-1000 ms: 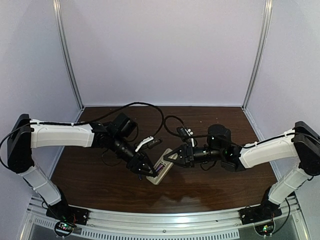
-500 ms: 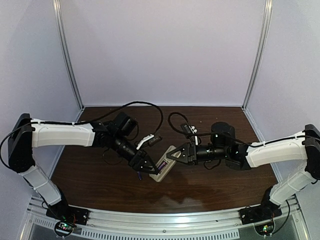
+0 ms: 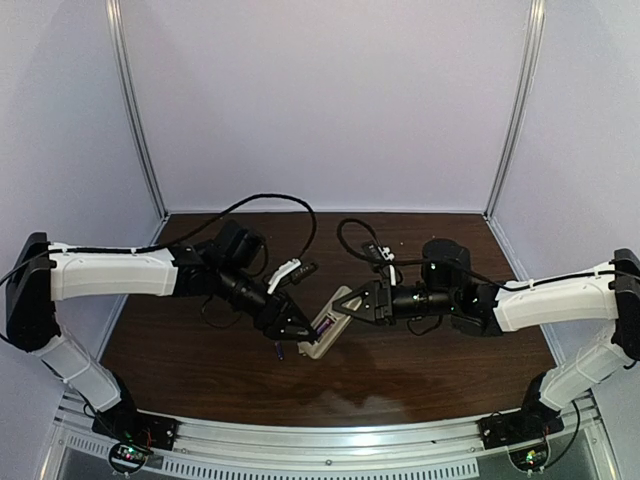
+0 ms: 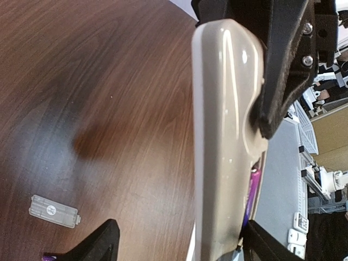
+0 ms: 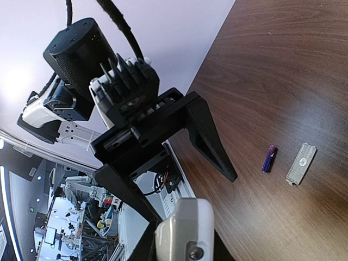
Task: Load the batteries into the remote control
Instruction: Load the battery into the battery compartment.
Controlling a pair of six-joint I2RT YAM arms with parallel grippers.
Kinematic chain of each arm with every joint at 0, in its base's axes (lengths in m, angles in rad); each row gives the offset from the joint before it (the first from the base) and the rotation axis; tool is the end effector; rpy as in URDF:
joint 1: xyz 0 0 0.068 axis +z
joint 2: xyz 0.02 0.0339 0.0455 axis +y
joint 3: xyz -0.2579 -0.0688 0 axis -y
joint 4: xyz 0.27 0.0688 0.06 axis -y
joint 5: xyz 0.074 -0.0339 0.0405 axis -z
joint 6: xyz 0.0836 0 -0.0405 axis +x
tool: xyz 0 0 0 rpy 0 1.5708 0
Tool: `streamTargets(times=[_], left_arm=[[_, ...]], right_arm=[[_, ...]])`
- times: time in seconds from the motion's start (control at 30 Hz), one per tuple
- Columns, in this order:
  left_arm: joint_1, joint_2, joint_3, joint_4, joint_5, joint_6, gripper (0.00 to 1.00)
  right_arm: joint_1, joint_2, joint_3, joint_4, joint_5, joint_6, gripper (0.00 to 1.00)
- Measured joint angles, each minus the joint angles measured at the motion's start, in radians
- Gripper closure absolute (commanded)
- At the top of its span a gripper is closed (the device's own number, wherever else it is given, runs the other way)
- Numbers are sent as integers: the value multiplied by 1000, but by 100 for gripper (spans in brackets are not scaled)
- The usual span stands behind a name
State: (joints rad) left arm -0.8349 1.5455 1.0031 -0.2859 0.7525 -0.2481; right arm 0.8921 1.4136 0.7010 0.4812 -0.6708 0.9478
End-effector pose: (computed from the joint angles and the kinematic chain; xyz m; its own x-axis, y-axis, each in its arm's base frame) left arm 0.2040 -0.3104 0.1838 -0.6885 0.4932 -0.5318 0.7038 0.2771 -0.6542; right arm 0.1849 0.3120 0.2051 -0.8877 -0.0873 -0.4521 -0.4605 0.1571 0.8737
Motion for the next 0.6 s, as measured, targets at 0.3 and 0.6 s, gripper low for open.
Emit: streamTargets(times=[0.3,0.6], left_arm=[[-13,-29,0,58,-88,-13,23],[-37,-28,0,121,-141,-59,33]], right_arm=[[0,0,16,-25,32,2,100],[0,0,28,-53,44,2,100]])
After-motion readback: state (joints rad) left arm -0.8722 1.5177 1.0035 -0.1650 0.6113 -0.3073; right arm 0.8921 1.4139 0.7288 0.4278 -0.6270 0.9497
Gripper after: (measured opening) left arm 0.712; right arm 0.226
